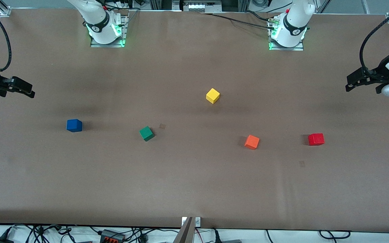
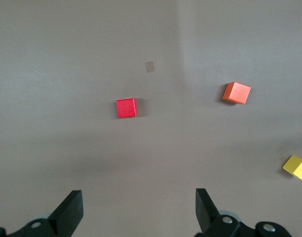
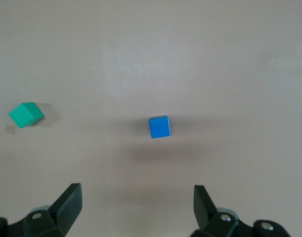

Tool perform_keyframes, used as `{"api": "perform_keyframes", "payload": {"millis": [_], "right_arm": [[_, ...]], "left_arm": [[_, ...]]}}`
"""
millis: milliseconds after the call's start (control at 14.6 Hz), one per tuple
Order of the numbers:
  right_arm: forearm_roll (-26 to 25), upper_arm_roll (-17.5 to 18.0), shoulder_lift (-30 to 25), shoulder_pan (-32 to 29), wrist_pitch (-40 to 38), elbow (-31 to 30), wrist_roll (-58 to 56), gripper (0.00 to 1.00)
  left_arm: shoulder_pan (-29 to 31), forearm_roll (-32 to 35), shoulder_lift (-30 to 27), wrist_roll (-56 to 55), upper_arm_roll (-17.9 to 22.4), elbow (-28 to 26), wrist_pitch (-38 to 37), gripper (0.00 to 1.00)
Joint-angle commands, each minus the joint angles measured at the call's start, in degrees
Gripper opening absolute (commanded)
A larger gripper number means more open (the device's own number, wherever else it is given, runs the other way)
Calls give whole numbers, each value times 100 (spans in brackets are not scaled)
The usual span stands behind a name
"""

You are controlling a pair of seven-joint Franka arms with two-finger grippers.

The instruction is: Pass red block to right arm, stack on blue

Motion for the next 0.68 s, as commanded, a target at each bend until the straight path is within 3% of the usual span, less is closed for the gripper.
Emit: {"api": "perform_keyframes", "payload": {"millis": [0,616], "right_arm": [[-51,39,-213,-105,159,-322,6,100],[-51,39,-240,-114,141,-340,-20,100]], "left_arm": [[-4,28,90,117,-7,187,-132,100],[-4,28,90,109,-7,187,-132,100]]}}
